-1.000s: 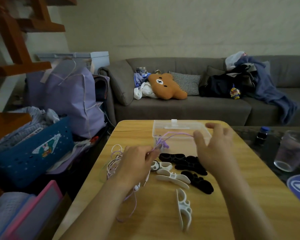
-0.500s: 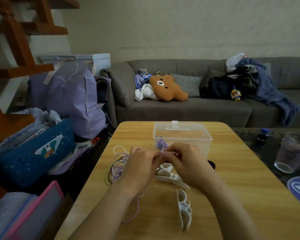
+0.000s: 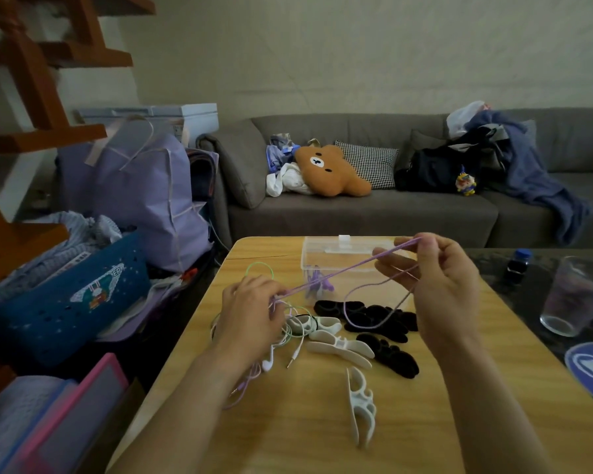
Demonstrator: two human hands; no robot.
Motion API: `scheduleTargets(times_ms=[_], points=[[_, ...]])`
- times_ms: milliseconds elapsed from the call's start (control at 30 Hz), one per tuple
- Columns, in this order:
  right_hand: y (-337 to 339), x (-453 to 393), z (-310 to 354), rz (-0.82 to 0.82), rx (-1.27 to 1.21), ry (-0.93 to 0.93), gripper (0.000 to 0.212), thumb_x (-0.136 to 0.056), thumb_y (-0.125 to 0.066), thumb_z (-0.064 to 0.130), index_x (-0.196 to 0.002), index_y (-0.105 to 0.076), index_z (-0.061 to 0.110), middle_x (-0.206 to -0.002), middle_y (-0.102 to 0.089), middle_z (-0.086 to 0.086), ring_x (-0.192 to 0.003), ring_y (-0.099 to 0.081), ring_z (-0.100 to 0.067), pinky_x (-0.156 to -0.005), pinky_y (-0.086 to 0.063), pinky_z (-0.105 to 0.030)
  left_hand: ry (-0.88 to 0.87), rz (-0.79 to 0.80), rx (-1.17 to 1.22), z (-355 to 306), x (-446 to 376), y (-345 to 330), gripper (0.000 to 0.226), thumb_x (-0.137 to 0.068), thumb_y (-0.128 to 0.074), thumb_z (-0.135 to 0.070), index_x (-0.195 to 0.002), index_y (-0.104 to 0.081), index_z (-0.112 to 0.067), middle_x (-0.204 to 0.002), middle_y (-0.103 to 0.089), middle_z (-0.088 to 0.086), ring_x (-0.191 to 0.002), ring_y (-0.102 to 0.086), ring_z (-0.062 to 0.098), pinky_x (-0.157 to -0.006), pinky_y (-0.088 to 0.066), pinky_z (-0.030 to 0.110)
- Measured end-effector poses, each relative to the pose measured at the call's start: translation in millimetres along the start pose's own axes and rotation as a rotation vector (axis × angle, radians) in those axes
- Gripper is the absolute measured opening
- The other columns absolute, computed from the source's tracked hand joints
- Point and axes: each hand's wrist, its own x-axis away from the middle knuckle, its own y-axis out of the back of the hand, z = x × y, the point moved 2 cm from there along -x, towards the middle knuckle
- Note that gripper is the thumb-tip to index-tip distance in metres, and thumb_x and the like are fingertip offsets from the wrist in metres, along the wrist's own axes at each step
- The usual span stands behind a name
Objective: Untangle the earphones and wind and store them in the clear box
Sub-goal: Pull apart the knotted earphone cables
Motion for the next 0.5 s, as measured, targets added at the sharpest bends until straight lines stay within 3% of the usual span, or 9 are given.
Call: scheduleTargets(times_ms=[133, 267, 367, 500], points=[[1, 1, -1, -0.082, -0.088, 0.011, 0.023, -0.108, -0.039, 0.021, -0.102, -0.057, 0.010, -0.070, -0.067, -0.001, -0.069, -0.071, -0.016, -0.063, -0.059, -0.027, 0.012, 0.015, 0.016, 4, 1, 1, 0.024, -0.086, -0.068, -0.021, -0.107, -0.068, -0.035, -0.098, -0.055, -0.022, -0.095, -0.042, 0.001, -0.099, -0.034, 0.035], [-2, 0, -11, -0.045, -0.052, -0.033, 0.018, -0.106, -0.043, 0.018, -0.096, -0.057, 0.014, -0.060, -0.049, 0.008, -0.052, -0.044, -0.010, -0.049, -0.040, -0.026, -0.020, 0.027, 0.040, -1, 3, 0, 0.025, -0.091, -0.067, -0.025, -0.114, -0.068, -0.035, -0.103, -0.057, -0.022, -0.100, -0.044, 0.000, -0.101, -0.029, 0.033], [-5, 0, -20, 0.144, 0.328, -0.052, 0.020, -0.100, -0.055, 0.027, -0.088, -0.063, 0.013, -0.059, -0.049, 0.007, -0.051, -0.041, -0.008, -0.051, -0.035, -0.029, -0.037, -0.007, 0.076, -4, 5, -1, 0.020, -0.095, -0.062, -0.032, -0.114, -0.070, -0.033, -0.104, -0.060, -0.017, -0.101, -0.048, 0.005, -0.096, -0.028, 0.028], [-10, 8, -26, 0.442, 0.900, -0.037, 0.029, -0.081, -0.074, 0.053, -0.087, -0.068, 0.025, -0.076, -0.065, 0.008, -0.063, -0.060, 0.000, -0.059, -0.044, -0.018, -0.041, -0.004, 0.062, -8, 9, -1, 0.022, -0.101, -0.050, -0.035, -0.107, -0.072, -0.032, -0.095, -0.061, -0.012, -0.095, -0.049, 0.009, -0.092, -0.031, 0.031]])
